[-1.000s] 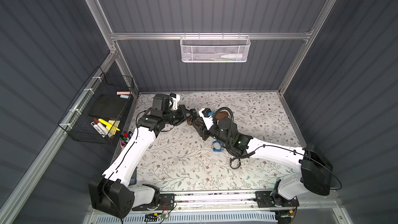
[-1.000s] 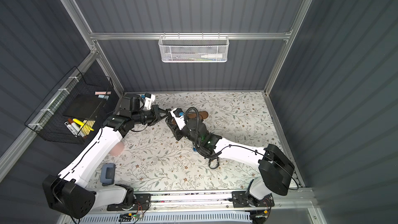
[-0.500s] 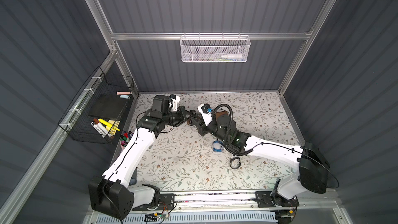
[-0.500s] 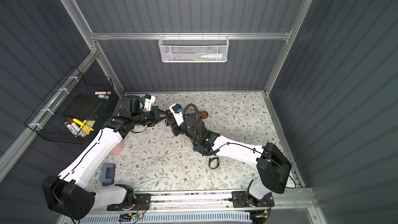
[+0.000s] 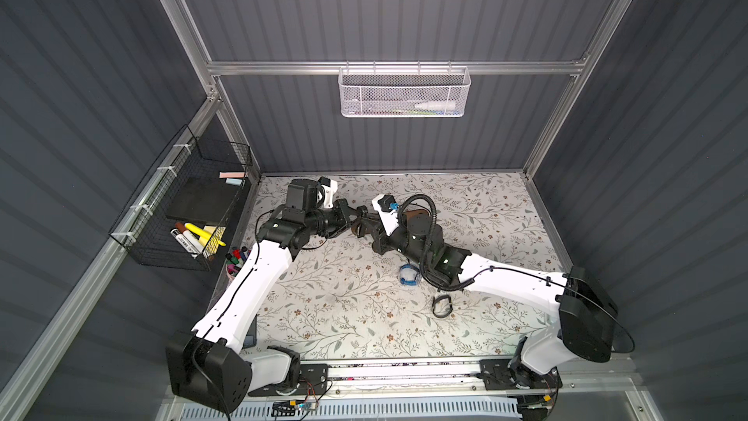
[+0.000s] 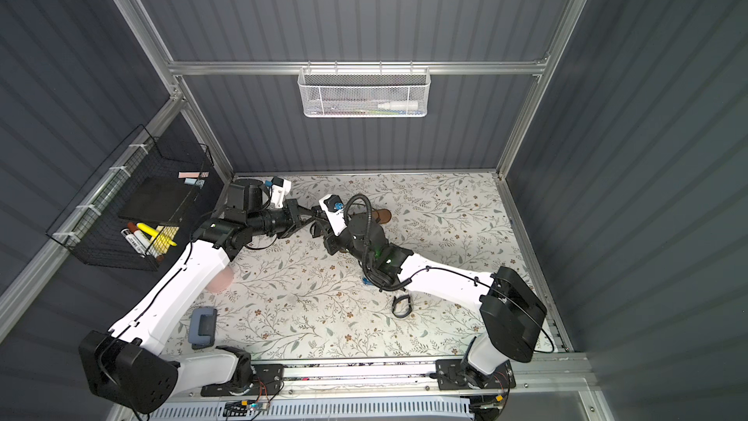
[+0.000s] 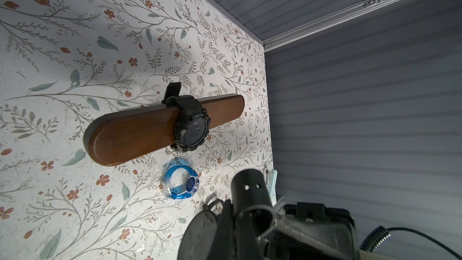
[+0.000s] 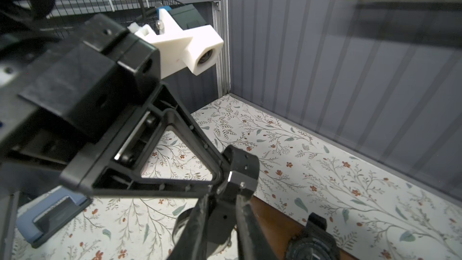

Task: Place watch on stand
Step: Pick up the watch at the center of the board.

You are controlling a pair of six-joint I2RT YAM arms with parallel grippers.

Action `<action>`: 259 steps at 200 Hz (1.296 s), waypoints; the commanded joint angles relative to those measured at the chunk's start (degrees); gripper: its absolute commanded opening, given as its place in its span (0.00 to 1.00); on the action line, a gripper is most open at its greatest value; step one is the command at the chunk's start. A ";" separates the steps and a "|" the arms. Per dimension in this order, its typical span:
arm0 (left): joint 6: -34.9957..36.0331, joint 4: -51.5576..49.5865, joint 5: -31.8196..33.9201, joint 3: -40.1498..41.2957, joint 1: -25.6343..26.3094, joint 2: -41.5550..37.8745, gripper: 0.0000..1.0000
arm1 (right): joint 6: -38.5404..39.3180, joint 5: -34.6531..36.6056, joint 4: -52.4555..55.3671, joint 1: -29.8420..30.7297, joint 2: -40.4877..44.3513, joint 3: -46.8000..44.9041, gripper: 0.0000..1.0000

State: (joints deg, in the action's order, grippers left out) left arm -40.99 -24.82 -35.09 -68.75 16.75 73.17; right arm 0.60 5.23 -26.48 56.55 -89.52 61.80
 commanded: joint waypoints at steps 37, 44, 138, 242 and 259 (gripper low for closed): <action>-0.05 0.70 -0.69 -0.77 -0.05 -1.38 0.00 | -1.30 -0.31 -0.07 -1.27 0.57 0.24 0.09; 0.02 0.41 -0.60 -0.86 -0.05 -1.40 0.00 | -1.22 -0.35 0.10 -1.36 0.61 0.18 0.08; 4.18 -4.45 4.58 -1.96 -0.05 -1.36 0.00 | 0.43 1.16 2.94 -1.54 1.40 1.04 0.00; 10.89 -5.98 9.32 0.13 -0.05 -1.43 0.11 | -0.86 -1.64 10.66 -1.48 4.76 3.50 0.00; 10.43 -5.44 9.74 0.85 -0.05 -1.62 0.00 | -0.91 -1.54 11.05 -1.47 5.12 3.26 0.00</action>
State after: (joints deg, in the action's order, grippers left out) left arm -32.36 -29.85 -26.72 -68.84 16.75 73.17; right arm 0.19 4.25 -17.52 55.37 -85.65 63.81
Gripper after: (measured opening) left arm 0.053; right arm 0.047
